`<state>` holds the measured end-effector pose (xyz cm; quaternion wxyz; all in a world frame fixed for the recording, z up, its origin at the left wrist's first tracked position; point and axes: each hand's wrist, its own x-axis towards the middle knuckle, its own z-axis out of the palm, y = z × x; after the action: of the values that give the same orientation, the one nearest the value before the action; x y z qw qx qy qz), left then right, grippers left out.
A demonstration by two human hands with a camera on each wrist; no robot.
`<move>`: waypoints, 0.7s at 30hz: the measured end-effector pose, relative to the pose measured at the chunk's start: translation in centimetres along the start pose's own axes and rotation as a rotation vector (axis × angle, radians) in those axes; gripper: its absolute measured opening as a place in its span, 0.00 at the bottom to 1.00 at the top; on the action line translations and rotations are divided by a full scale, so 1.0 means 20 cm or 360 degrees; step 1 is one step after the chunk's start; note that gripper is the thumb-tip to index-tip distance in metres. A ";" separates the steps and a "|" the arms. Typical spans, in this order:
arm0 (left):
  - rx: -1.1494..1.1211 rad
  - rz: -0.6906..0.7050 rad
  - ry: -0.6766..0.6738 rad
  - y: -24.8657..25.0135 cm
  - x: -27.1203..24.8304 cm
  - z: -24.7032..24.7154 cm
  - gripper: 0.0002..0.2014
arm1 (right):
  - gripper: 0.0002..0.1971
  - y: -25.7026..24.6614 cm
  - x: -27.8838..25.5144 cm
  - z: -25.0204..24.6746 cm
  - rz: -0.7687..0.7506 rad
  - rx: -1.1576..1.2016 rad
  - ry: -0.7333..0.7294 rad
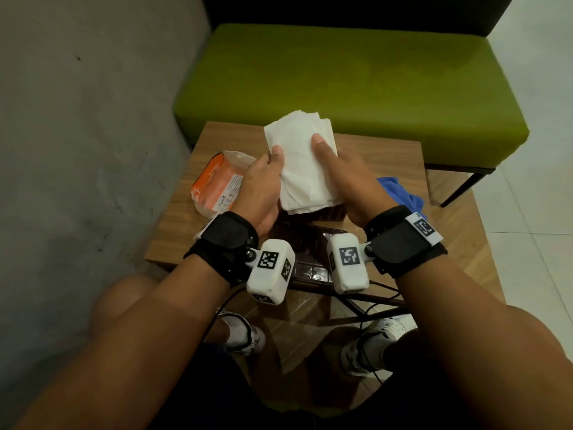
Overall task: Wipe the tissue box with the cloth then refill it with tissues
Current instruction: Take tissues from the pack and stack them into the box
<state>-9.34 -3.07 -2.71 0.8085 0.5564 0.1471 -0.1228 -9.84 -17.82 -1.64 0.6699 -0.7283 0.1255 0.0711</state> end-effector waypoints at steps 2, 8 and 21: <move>0.0118 0.0005 -0.0121 0.00 -0.02 -0.01 0.14 | 0.19 0.01 0.00 0.00 -0.0114 -0.0073 -0.0011; 0.0250 -0.0127 -0.0488 0.01 -0.03 -0.11 0.36 | 0.20 0.03 0.03 -0.01 -0.0290 -0.0129 0.0114; 0.0454 -0.0120 -0.0326 0.08 -0.06 -0.12 0.27 | 0.18 0.04 0.05 -0.02 -0.0530 -0.0461 0.0135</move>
<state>-10.16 -0.32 -1.67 0.7270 0.6441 0.0659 -0.2286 -9.11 -18.40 -2.70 0.5549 -0.8299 0.0202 -0.0540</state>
